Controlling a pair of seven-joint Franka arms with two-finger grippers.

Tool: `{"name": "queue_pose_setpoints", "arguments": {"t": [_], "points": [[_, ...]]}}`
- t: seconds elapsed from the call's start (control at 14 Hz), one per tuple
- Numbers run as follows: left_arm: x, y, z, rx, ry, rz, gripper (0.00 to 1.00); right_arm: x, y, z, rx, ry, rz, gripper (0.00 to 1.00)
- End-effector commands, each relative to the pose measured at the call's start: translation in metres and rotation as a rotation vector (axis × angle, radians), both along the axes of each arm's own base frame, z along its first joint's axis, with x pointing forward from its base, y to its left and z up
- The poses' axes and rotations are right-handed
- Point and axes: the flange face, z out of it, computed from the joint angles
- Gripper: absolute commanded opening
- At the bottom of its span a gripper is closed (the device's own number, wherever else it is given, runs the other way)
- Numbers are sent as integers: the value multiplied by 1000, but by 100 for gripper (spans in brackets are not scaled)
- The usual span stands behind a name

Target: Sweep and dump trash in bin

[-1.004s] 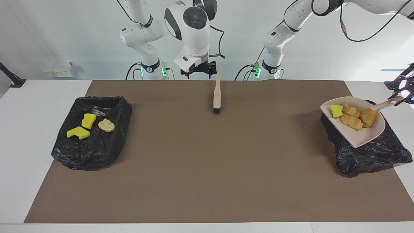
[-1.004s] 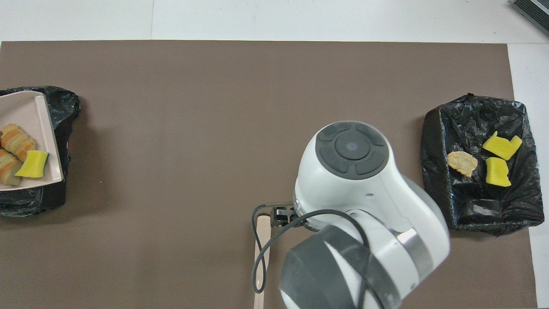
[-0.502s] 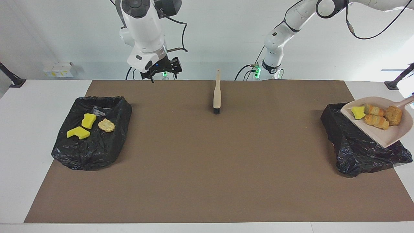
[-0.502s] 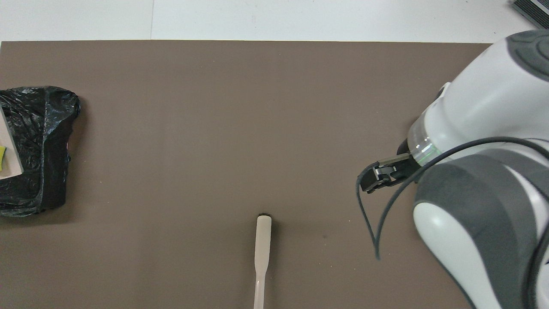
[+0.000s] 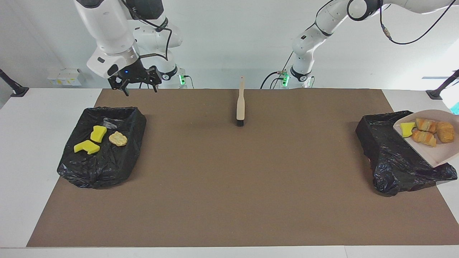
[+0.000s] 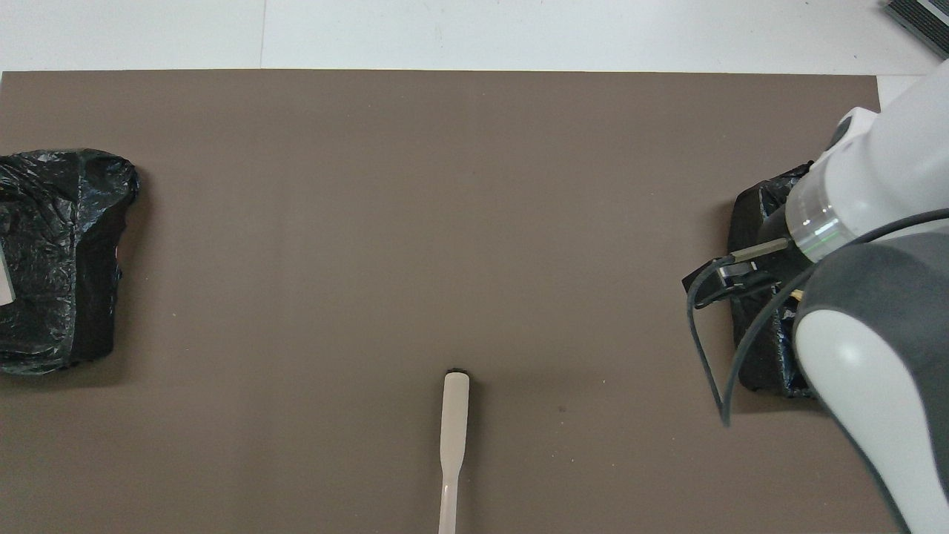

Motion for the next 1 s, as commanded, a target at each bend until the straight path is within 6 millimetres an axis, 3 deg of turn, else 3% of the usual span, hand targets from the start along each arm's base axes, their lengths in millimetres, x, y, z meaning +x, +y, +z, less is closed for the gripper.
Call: {"name": "queue_pose_setpoints", "arguments": {"t": [0.0,0.22,0.29,0.36,0.65,0.93], "points": [[9,-8,10,93,37,-44,0,5,-31,4,-20,-20,-28,100],[10,-18,18,127,51,-57,0,9,-43,9,-22,-72,-158,100],[12,-20,18,133,53,-58,0,0,-49,18,-20,-92,-201,100],[14,-23,19,136,48,-61,0,-3,-49,10,-11,-93,-217,100],[13,-36,34,176,57,-69,0,-10,-34,13,-12,-119,-277,100],[24,-58,42,254,63,-42,0,-10,-39,10,-8,-112,-275,100]]}}
